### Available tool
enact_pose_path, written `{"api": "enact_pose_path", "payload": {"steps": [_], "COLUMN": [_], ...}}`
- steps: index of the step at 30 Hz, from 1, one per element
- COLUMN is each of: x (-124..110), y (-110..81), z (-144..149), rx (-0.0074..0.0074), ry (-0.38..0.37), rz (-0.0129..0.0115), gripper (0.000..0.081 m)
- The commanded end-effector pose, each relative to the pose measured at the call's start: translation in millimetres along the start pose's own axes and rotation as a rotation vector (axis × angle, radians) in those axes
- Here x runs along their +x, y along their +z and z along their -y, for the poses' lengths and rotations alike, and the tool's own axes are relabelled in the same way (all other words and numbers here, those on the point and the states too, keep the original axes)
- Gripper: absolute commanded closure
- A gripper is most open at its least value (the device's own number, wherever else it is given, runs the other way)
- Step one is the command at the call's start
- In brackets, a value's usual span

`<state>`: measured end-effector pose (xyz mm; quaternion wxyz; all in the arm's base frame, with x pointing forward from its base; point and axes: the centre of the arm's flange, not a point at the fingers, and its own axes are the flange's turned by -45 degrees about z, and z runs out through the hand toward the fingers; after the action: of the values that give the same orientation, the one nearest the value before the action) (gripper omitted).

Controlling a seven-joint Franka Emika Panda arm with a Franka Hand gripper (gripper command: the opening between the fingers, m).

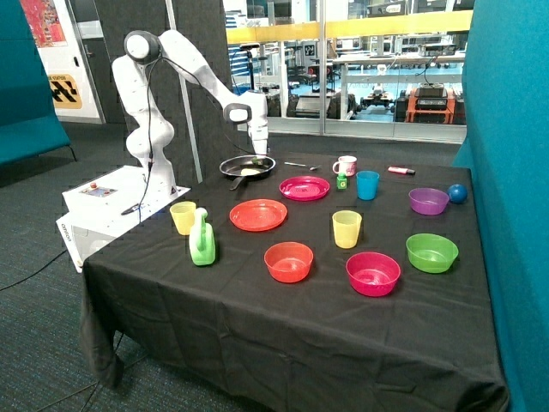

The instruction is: Serve the vegetables in different plates

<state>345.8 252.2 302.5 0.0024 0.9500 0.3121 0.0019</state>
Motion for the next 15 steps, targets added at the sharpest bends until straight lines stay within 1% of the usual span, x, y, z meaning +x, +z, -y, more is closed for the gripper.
{"api": "enact_pose_path", "payload": {"steps": [1, 4, 9, 12, 15], "x": [3.1, 5.7, 14.6, 16.5, 16.5], "y": [-30.3, -41.4, -64.0, -71.8, -79.4], "z": [-3.4, -7.0, -20.4, -27.1, -39.3], "rx": [0.0058, 0.0058, 0.0058, 0.0058, 0.0058], "ry": [-0.015, -0.015, 0.009, 0.014, 0.046], "rz": [0.0021, 0.0021, 0.0022, 0.0022, 0.0023], "gripper": [0.0808, 0.0808, 0.0808, 0.0808, 0.0808]}}
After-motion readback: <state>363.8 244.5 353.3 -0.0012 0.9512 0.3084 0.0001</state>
